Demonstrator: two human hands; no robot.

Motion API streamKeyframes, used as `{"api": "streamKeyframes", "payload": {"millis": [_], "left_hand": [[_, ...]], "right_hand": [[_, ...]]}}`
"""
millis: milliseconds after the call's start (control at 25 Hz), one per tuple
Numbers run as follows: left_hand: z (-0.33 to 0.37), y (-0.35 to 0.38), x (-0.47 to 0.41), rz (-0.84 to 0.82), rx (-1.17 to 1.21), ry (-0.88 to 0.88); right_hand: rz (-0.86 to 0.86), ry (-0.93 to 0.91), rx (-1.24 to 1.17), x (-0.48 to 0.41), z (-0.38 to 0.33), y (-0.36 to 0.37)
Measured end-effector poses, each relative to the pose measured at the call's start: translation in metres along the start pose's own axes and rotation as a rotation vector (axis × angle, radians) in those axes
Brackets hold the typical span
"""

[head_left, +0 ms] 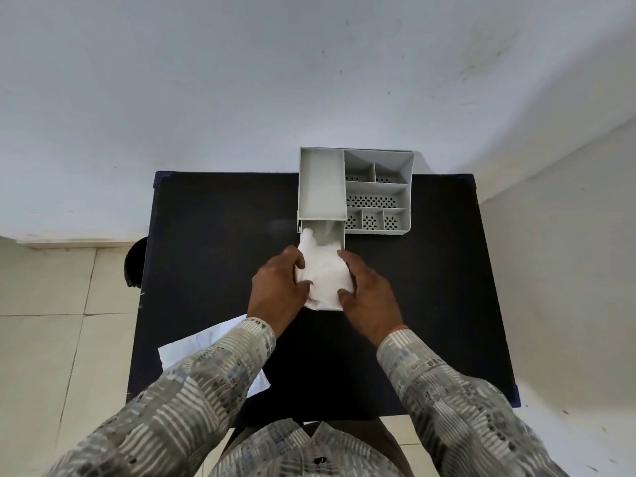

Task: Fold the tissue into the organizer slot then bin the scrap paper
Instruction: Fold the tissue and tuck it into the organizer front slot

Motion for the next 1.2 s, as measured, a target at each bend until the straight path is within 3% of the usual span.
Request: {"api": "streamKeyframes", "payload": {"millis": [160,320,640,760,1040,1120,1200], "left_hand": [[0.000,0.013,-0.009,-0.006,-0.108,0.079],[-0.008,0.019,-0.029,-0.041,-0.196,0.073],[-0.006,0.037,-0.054,-0.246,-0.507,0.230],[0.003,0.049,-0.055,-0.313,-0.591,0.262],[0.004,0.058,-0.056,-0.289,-0.713,0.190],[0.001,0.061,-0.058,-0.279,-0.773,0.224],[-0.006,0.064,-0.059,-0.279,-0.761,0.248]], "right_hand": [[0.091,-0.114,0.147,-0.003,-0.007,0.000],[0.130,-0.070,0.246,-0.023,-0.011,-0.001],[0.186,-0.135,0.552,-0.060,-0.011,0.009],[0.265,-0.151,0.591,-0.064,-0.018,0.013],[0.323,-0.089,0.620,-0.064,-0.020,0.024],[0.338,-0.162,0.552,-0.056,-0.031,0.023],[0.230,-0.277,0.530,-0.053,-0.046,0.031]]}}
Point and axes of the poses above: each hand's wrist, its own x-axis away from the middle knuckle, its own y-axis out of the palm, z = x × y, the point moved 7 cm from there along -x, towards the middle knuckle, and after that the axes turned 11 degrees about y, right-handed, at the moved point
